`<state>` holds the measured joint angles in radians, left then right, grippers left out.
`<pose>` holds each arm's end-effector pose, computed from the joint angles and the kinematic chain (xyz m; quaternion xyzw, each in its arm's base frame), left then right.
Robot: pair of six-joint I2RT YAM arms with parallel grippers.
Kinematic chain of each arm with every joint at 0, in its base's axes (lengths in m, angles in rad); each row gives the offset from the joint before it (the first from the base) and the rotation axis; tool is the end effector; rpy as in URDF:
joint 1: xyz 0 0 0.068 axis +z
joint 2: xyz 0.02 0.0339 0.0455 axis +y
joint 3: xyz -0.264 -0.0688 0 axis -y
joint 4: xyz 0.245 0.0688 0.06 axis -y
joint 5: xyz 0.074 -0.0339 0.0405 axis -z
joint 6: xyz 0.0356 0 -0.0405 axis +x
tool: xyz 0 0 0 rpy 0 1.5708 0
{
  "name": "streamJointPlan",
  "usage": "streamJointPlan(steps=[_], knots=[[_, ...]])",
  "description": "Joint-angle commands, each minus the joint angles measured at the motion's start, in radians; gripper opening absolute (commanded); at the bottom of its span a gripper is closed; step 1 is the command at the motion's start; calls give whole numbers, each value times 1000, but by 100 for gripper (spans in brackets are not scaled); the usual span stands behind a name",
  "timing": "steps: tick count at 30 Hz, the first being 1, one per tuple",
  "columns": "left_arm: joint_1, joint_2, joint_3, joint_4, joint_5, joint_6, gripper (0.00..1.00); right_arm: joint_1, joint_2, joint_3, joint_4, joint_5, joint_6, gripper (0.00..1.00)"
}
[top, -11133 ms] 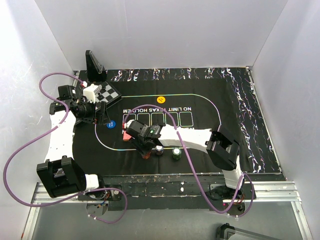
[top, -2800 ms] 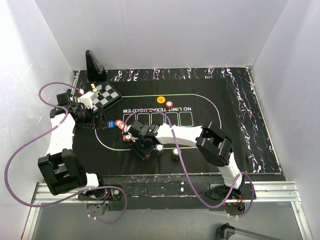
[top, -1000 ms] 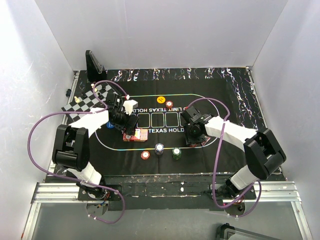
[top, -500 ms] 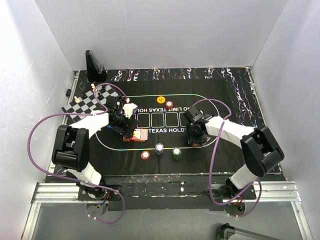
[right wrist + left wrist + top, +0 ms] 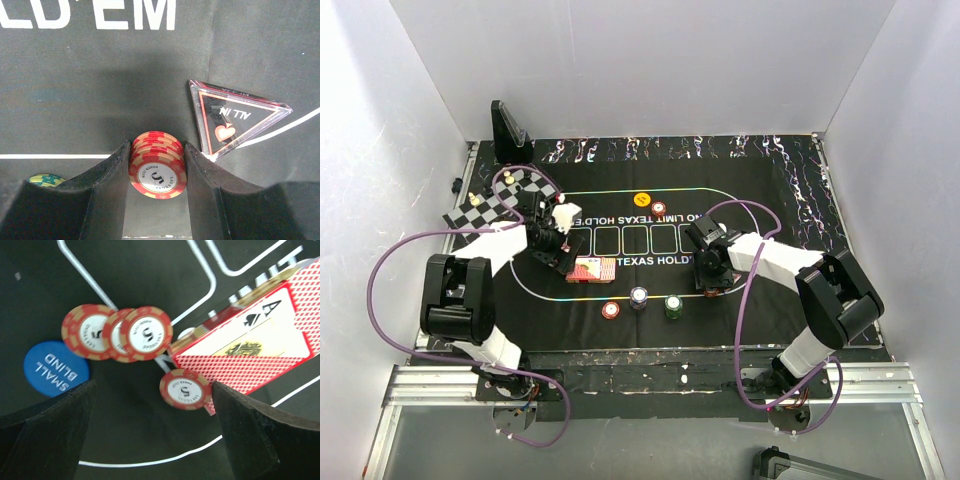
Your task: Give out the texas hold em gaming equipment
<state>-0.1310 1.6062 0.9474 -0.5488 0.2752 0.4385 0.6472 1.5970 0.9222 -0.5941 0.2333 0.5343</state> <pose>0.2944 -0.0486 0.1736 0.2975 0.9281 -0.1059 0.1974 0.2347 0.1671 0.1675 -0.0379 0.9813 -0.0124 0.1881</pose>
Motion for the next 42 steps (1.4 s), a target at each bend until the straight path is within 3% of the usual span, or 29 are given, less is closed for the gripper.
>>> streamJointPlan(steps=[1, 10, 16, 18, 24, 30, 35, 42], knots=[[56, -49, -19, -3, -48, 58, 100, -4, 26, 21, -35, 43, 26, 6], [100, -58, 21, -22, -27, 43, 100, -4, -9, 30, -75, 66, 21, 17], [110, -115, 60, -78, 8, 8, 100, -3, -23, 50, -88, 57, 0, 50], [113, -140, 77, -115, 30, -1, 100, -3, -38, 69, -99, 55, -7, 56], [167, -189, 145, -203, 107, -29, 100, -3, -65, 154, -131, 49, -42, 66], [217, -218, 185, -266, 168, -41, 100, 28, -120, 282, -176, 38, -66, 68], [287, -210, 248, -347, 274, -50, 100, 155, -131, 397, -170, -3, -123, 75], [304, -249, 228, -346, 266, -70, 100, 354, 21, 504, -164, -32, -152, 83]])
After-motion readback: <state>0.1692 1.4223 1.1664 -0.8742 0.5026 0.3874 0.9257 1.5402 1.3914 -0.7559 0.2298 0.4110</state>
